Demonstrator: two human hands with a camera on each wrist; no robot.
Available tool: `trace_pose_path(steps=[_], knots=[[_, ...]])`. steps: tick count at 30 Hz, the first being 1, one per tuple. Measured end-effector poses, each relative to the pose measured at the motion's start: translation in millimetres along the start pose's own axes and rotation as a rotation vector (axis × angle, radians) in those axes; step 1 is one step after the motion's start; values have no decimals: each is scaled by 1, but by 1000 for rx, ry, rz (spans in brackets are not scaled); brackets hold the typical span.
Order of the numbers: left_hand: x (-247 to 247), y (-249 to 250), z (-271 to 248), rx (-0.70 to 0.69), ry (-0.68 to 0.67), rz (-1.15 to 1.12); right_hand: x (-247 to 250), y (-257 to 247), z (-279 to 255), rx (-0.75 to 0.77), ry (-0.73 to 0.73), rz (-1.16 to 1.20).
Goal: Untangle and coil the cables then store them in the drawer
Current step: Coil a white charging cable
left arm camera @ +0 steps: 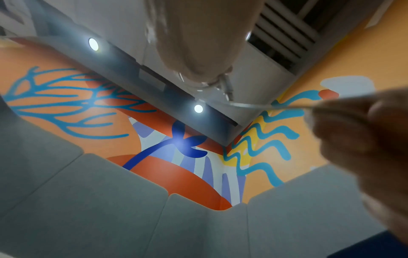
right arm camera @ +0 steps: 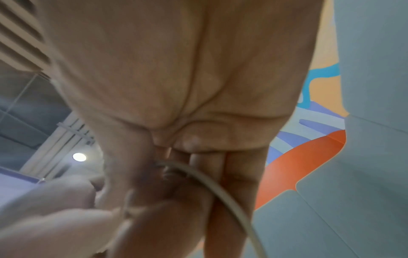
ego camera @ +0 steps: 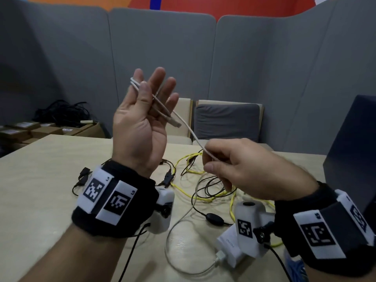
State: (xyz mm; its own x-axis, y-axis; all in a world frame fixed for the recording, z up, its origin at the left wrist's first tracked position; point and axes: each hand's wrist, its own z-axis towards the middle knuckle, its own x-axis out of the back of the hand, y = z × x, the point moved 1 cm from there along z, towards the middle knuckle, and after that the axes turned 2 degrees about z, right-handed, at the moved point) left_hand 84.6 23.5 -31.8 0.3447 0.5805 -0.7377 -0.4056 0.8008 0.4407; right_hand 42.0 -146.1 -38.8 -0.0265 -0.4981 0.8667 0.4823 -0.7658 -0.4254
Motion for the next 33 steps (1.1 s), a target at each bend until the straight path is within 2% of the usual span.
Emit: trace_pose_path(steps=[3, 6, 9, 12, 16, 22, 25, 29, 31, 33], knots=[[2, -5, -1, -91, 38, 164, 4, -9, -5, 77, -17, -5], [0, -12, -7, -190, -71, 497, 8, -15, -8, 177, -10, 51], [6, -22, -10, -207, -306, 943, 15, -17, -10, 297, 211, 125], [6, -21, -13, -53, -465, 1107, 22, -13, -10, 320, 471, 198], [0, -17, -18, 157, -603, 988, 22, 1, -5, 262, 632, 308], [4, -14, -20, 441, -689, 583, 20, 16, 1, 192, 735, 375], [3, -12, -20, 500, -690, 302, 13, 20, 7, 161, 706, 417], [0, -13, -20, 491, -697, 25, 4, 19, 12, 118, 602, 479], [-3, -10, -18, 502, -659, -146, 2, 19, 12, 93, 540, 504], [-6, -5, -15, 471, -610, -195, -1, 19, 13, 80, 461, 518]])
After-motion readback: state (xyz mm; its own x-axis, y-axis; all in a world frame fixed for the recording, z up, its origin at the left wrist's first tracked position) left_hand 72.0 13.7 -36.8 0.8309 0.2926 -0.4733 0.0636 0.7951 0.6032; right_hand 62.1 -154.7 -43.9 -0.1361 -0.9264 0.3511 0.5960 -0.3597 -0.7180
